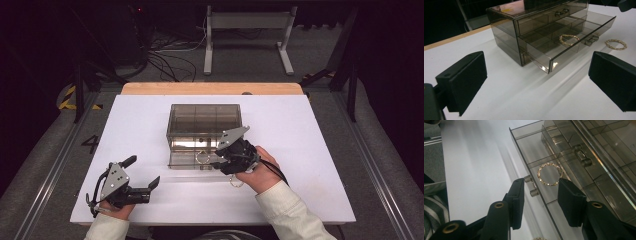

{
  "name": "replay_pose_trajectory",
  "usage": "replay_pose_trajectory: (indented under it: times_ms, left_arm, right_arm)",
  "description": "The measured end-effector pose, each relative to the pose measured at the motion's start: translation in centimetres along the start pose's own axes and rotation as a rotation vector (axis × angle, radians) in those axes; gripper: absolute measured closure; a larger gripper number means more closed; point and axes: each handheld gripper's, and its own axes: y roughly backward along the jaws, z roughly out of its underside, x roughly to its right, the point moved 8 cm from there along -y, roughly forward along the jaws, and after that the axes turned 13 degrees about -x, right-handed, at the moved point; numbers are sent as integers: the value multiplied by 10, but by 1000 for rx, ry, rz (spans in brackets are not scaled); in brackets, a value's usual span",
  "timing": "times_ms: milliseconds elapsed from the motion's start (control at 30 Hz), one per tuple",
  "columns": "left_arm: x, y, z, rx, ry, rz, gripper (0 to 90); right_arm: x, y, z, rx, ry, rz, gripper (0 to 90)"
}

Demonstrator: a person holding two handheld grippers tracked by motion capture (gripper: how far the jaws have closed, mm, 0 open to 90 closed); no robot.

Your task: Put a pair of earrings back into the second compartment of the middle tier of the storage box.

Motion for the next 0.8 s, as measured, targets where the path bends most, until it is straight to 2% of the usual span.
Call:
replay_pose_trajectory:
  times_ms: [167, 300, 367, 800]
  left_arm:
    - [0, 0, 0, 0, 0, 0, 26]
    - [0, 0, 0, 0, -1, 1, 27]
    - [0, 0, 0, -1, -2, 1, 27]
    - [0, 1, 0, 5, 0, 2, 27]
  right_arm:
    - [1, 3, 7, 6, -13, -1, 574]
    - [2, 7, 12, 34, -29, -22, 575]
    - [5, 9, 14, 24, -26, -10, 578]
    - [3, 9, 23, 7, -30, -14, 586]
